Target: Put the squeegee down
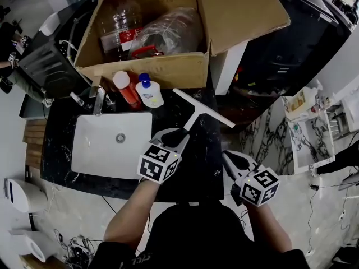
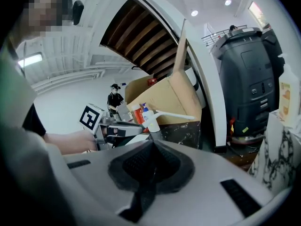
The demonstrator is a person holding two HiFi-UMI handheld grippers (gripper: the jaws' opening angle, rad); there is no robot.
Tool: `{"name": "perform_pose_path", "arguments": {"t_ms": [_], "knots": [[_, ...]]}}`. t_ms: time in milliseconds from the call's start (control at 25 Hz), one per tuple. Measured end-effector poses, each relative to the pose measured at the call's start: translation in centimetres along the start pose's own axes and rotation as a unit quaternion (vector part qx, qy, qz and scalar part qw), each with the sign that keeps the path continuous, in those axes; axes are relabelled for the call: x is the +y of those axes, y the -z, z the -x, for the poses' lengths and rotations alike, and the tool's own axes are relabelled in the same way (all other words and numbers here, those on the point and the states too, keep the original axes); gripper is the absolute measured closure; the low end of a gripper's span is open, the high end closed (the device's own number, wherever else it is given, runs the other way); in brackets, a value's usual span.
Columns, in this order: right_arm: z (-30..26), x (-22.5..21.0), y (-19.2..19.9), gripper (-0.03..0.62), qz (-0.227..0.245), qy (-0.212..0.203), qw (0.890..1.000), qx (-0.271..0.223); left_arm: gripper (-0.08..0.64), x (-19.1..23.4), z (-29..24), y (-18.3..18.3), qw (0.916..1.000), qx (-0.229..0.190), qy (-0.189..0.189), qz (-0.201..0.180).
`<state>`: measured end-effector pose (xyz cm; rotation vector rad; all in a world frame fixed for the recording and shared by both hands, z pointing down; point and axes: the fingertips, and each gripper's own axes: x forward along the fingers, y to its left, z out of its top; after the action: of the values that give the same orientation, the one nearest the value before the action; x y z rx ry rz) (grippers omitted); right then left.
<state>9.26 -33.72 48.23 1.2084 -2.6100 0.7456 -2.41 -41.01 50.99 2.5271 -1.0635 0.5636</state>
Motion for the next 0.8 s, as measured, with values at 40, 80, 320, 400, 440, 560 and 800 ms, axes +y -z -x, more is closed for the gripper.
{"name": "perform_pose_path", "arguments": {"t_ms": [40,80,320,400,440,560,800], "knots": [[-0.1,-0.5,0.0,0.586,-0.002,0.0,1.0,0.002,0.456,0.1,-0.6,0.0,1.0,0.004,0.001,0.0],[-0.2,-0.9,0.1,0.586,-0.005,0.0,1.0,0.004,0.456,0.2,-1.3,0.0,1.0,0.009,0.002,-0.001],[-0.6,-2.8,0.5,0.586,-0.014,-0.004,1.0,0.017,0.456,1.3,-4.1,0.8,0.9989,0.043,-0.003,-0.018],[-0.8,-3.1,0.6,0.586,-0.015,-0.007,1.0,0.021,0.456,1.8,-4.7,1.2,0.9983,0.053,-0.005,-0.025],[-0.8,-3.2,0.6,0.586,-0.015,-0.008,1.0,0.023,0.456,2.1,-5.0,1.4,0.9979,0.058,-0.005,-0.027],[-0.9,-3.4,0.5,0.586,-0.014,-0.012,0.999,0.027,0.456,3.1,-5.7,2.2,0.9968,0.074,-0.006,-0.03],[-1.0,-3.7,0.6,0.586,-0.013,-0.014,0.999,0.032,0.456,5.0,-6.7,3.9,0.9944,0.102,0.006,-0.027]]}}
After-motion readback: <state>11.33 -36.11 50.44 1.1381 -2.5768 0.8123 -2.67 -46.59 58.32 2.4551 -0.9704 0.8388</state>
